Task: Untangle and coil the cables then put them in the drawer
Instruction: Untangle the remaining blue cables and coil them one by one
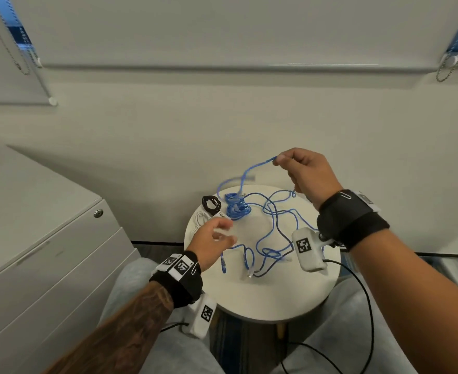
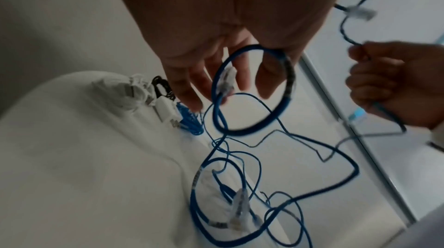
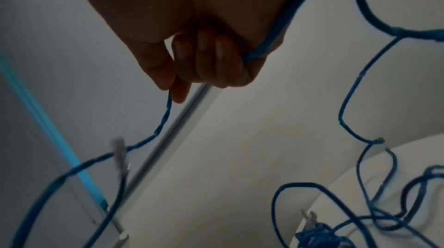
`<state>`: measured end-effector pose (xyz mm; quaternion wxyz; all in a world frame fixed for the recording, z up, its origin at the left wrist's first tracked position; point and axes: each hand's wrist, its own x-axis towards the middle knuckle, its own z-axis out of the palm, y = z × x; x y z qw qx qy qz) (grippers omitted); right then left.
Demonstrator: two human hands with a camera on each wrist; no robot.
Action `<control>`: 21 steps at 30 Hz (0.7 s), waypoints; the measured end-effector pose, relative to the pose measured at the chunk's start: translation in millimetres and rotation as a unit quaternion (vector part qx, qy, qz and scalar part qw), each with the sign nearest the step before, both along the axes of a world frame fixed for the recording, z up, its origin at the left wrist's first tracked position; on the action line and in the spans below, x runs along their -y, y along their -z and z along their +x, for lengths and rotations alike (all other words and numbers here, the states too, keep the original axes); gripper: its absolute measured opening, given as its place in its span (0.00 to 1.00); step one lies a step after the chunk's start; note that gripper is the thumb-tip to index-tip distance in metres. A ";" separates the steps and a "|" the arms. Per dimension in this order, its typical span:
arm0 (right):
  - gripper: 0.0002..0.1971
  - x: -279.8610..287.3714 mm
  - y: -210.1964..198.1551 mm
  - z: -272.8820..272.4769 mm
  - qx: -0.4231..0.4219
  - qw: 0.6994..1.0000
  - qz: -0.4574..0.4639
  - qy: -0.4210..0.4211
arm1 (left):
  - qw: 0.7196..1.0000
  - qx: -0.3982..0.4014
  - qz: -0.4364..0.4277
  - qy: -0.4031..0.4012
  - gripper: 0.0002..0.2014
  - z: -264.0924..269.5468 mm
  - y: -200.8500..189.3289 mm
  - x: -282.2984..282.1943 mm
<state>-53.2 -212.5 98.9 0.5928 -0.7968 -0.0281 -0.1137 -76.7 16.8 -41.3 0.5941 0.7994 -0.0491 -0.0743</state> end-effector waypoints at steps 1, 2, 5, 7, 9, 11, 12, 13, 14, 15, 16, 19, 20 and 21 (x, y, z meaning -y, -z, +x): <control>0.08 -1.5 0.2 -0.6 0.002 1.000 -0.023 -0.005 | 1.000 0.020 0.001 -0.018 0.17 1.3 -4.3 2.2; 0.08 -2.8 2.1 -0.9 0.002 0.999 -0.043 -0.008 | 0.998 0.034 -0.016 -0.044 0.22 2.1 -11.4 4.6; 0.08 -4.2 10.0 -3.1 -0.013 0.997 -0.076 -0.014 | 0.992 0.084 -0.049 -0.076 0.37 10.3 -26.2 10.2; 0.07 -5.1 14.5 -4.8 -0.026 0.996 -0.081 -0.019 | 0.994 0.105 -0.011 -0.029 0.42 12.8 -33.5 13.9; 0.07 -7.8 16.7 -6.4 -0.030 0.996 -0.084 -0.030 | 0.995 0.086 -0.043 0.025 0.35 14.2 -43.2 19.8; 0.07 -9.0 18.4 -6.5 -0.028 0.996 -0.084 -0.031 | 0.991 0.072 -0.109 0.036 0.22 14.8 -51.4 22.1; 0.07 -8.2 18.6 -5.6 -0.024 0.996 -0.082 -0.022 | 0.990 0.071 -0.119 0.028 0.16 13.9 -55.8 22.1; 0.07 -6.4 18.5 -4.3 -0.019 0.997 -0.080 -0.007 | 0.991 0.063 -0.119 0.015 0.10 14.0 -56.3 20.5; 0.08 -3.8 17.9 -2.8 -0.013 0.997 -0.078 0.013 | 0.991 0.052 -0.126 -0.001 0.06 13.2 -56.9 18.4; 0.08 -1.0 17.3 -1.3 -0.010 0.997 -0.073 0.033 | 0.990 0.036 -0.139 -0.014 0.07 12.1 -56.0 16.1; 0.08 2.5 17.1 0.1 -0.008 0.997 -0.064 0.051 | 0.988 0.017 -0.155 -0.018 0.10 10.6 -54.6 13.9; 0.10 11.2 17.6 3.9 -0.011 0.995 -0.027 0.090 | 0.988 -0.046 -0.144 0.011 0.16 7.0 -48.6 7.7; 0.10 13.8 17.6 5.3 -0.009 0.994 -0.016 0.106 | 0.991 -0.061 -0.118 0.029 0.15 6.3 -44.7 5.5; 0.10 16.5 16.9 6.9 -0.007 0.993 -0.003 0.122 | 0.993 -0.060 -0.085 0.048 0.14 6.2 -39.1 4.1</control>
